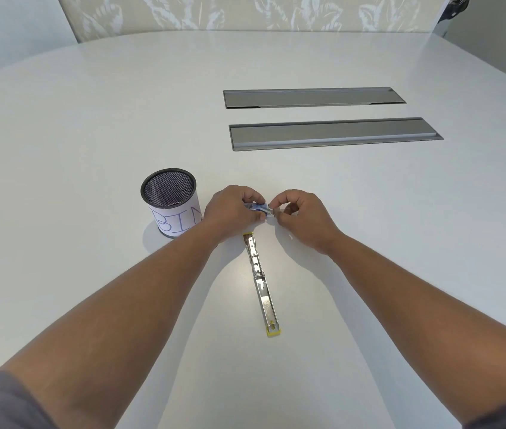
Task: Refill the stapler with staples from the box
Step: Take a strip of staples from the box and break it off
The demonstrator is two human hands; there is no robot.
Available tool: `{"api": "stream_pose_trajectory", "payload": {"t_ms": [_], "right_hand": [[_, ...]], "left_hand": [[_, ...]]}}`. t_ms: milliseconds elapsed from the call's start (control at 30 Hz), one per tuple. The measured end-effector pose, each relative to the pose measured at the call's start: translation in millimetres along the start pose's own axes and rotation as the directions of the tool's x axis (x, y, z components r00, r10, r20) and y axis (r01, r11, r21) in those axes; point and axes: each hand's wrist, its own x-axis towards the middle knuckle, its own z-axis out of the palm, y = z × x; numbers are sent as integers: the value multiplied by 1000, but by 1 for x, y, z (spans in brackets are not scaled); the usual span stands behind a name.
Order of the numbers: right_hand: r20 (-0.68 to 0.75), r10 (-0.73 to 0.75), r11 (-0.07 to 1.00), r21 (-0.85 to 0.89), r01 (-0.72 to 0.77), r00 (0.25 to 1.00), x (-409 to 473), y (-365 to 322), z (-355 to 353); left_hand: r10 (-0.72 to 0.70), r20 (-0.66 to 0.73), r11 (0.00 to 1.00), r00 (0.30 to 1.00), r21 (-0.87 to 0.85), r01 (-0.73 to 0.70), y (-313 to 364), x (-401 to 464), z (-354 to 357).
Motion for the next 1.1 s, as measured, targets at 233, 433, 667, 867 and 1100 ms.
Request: {"api": "stream_pose_trajectory", "payload": {"t_ms": [233, 433, 667, 867, 1100], "right_hand": [[-36, 1, 992, -127, -5, 999, 4, -2, 6], [-42, -11, 982, -191, 3, 999, 5, -6, 11], [18, -63, 986, -152, 65, 998, -3, 7, -1], [68, -68, 988, -132, 77, 995, -4, 10, -2], [-17, 84, 996, 41, -84, 996, 6, 10, -1]], "left_hand": [[1, -1, 1000, 1000, -26, -1, 1, -3, -1], [6, 7, 1000, 1000, -3, -6, 1, -2, -2], [0, 15, 1000, 1000, -10, 0, 0, -2, -3], [2, 12, 1000, 1000, -13, -2, -2, -2, -2], [10, -2, 999, 1000, -33, -10, -5, -1, 0]]}}
